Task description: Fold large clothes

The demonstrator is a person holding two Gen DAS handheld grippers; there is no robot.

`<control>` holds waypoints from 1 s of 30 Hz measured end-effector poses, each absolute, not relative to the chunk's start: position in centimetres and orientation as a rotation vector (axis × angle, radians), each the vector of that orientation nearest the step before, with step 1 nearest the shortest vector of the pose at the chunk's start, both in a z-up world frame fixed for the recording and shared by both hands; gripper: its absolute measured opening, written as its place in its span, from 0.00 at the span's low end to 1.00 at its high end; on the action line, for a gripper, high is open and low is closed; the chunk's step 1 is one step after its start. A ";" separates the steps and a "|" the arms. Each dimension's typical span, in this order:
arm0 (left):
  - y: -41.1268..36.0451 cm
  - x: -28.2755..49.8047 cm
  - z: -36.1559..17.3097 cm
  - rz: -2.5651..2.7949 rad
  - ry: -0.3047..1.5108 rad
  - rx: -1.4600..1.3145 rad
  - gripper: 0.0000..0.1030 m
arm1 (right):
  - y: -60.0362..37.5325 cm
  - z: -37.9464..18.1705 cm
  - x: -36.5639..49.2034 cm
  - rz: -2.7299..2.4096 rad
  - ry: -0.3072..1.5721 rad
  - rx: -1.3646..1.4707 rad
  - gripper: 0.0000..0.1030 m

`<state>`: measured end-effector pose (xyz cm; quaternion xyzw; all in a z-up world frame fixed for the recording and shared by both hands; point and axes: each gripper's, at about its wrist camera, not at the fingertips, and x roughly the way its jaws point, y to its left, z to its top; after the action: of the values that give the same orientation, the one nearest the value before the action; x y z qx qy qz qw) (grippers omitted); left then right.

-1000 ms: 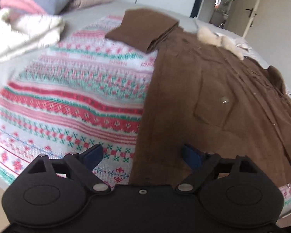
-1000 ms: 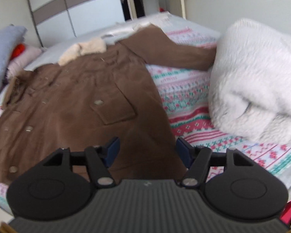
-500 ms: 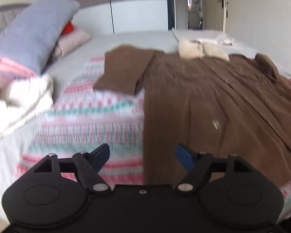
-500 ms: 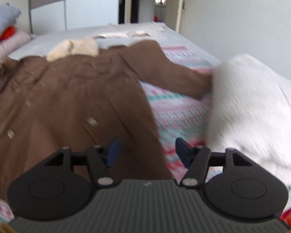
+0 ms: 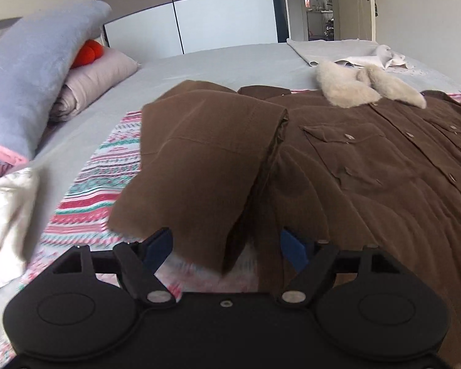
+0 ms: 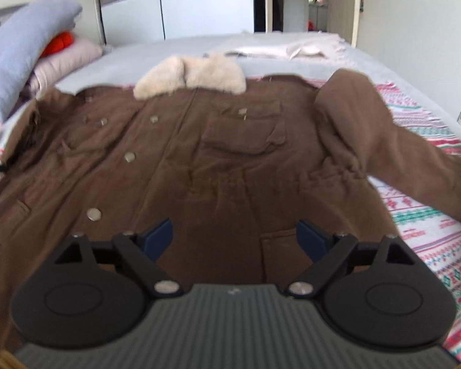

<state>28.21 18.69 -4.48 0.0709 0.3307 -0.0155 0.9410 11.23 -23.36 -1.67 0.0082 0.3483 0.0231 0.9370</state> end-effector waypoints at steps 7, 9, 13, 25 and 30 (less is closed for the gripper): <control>17.8 32.7 -4.8 -0.046 0.627 0.106 0.48 | -23.6 -3.1 11.8 0.042 0.739 -0.047 0.86; 17.8 32.4 -3.6 -0.056 0.610 0.105 0.24 | -23.6 -3.2 12.0 0.034 0.738 -0.066 0.86; 19.5 31.6 0.3 -0.020 0.543 0.124 0.08 | -24.2 -2.9 11.9 0.028 0.723 -0.065 0.86; 32.3 36.5 8.7 0.554 0.407 0.284 0.07 | -26.1 -2.1 12.4 -0.058 0.693 -0.042 0.86; 35.9 37.9 6.0 0.680 0.471 0.328 0.07 | -26.6 -1.8 12.9 -0.103 0.679 -0.044 0.86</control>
<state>37.86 35.87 6.03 0.1586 0.2280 0.3288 0.9026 12.86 -26.61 -1.81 -0.0217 0.3328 -0.0504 0.9414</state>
